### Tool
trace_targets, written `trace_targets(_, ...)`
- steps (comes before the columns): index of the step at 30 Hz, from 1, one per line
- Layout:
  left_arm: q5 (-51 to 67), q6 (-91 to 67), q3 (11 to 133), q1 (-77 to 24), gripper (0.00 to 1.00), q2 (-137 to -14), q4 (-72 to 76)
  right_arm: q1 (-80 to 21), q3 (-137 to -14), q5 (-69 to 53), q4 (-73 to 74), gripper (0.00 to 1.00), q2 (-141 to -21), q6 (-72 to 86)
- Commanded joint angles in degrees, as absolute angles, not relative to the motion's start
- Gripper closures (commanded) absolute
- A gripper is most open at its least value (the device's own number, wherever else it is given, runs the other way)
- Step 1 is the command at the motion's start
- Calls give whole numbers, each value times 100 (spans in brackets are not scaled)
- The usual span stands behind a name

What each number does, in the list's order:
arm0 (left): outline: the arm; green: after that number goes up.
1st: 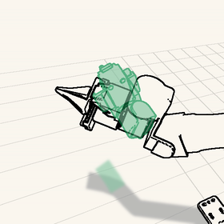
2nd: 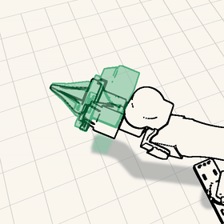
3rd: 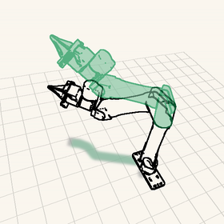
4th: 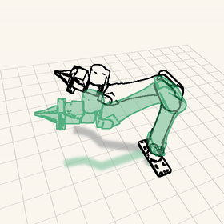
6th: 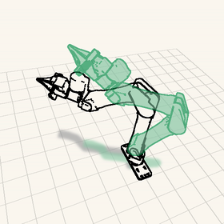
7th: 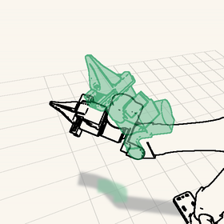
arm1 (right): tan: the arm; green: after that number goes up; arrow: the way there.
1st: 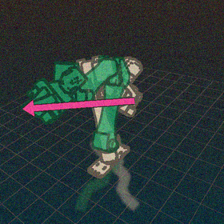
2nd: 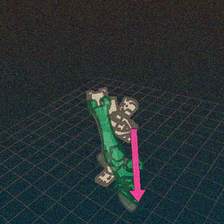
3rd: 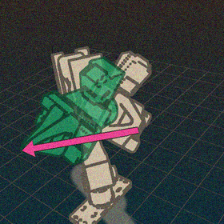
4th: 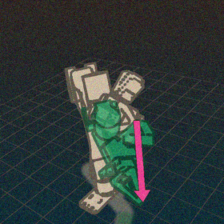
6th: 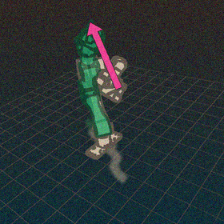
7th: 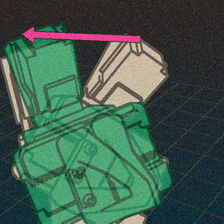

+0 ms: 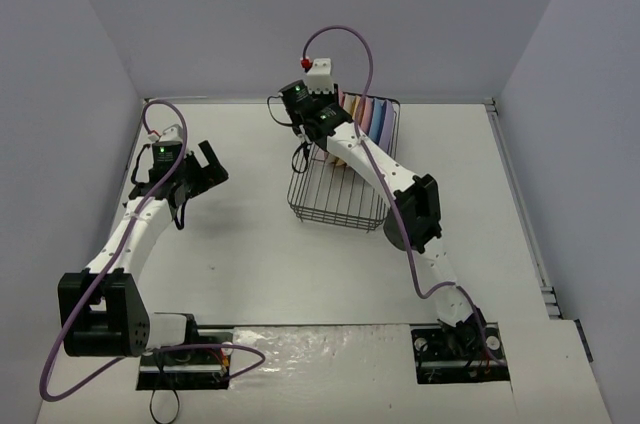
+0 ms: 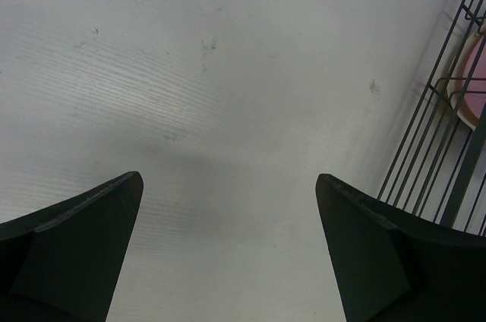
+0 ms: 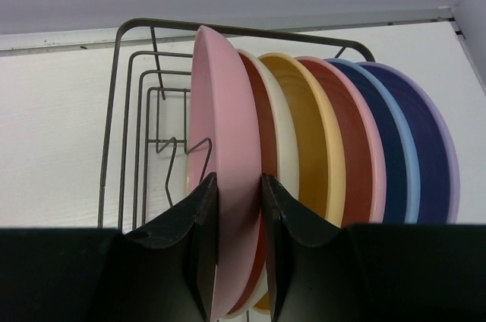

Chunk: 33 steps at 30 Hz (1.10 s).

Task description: Load the plates into the dish rack

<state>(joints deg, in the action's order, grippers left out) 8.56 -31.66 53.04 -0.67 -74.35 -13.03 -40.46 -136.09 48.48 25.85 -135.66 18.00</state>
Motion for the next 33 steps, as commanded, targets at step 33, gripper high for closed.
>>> trace_targets(33, 789, -3026, 5660, -35, 3, -7438, -1154, -4734, -13375, 6061, -423, 64, -12770, -283)
